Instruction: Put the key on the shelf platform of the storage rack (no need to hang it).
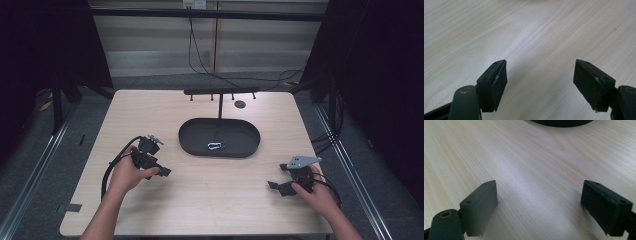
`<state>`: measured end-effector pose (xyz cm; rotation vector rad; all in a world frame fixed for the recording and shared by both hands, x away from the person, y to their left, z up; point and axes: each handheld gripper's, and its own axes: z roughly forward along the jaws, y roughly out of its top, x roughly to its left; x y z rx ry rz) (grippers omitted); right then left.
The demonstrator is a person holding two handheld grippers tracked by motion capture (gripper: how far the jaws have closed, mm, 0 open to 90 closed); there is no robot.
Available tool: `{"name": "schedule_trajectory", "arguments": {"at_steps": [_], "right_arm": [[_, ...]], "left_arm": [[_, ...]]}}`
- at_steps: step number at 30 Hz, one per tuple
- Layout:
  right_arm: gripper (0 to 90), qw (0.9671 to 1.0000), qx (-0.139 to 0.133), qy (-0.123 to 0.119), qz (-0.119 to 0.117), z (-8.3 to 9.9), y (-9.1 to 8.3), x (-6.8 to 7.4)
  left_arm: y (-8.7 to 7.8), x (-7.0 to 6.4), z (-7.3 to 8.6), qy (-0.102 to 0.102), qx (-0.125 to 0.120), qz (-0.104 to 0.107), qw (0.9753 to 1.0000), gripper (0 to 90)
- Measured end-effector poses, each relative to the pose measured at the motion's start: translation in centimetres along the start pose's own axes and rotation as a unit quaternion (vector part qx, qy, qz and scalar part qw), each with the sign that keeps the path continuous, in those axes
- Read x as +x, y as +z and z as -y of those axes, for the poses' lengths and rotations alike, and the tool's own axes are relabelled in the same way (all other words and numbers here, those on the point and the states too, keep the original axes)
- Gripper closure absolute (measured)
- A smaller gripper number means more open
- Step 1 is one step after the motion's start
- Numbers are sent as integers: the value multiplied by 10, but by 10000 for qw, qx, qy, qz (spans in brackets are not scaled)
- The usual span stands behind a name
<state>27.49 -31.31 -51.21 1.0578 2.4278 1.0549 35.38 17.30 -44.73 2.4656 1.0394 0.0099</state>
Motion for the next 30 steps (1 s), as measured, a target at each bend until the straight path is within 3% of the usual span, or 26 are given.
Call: {"name": "schedule_trajectory", "arguments": {"at_steps": [14,30], "right_arm": [[134,10000,0,1,-1,0,0,0],[135,10000,-1,-1,0,0,0,0]], "left_arm": [[6,2,21,10,-23,-57,10000,271],[11,3,37,278,44,-243,9993,270]]}}
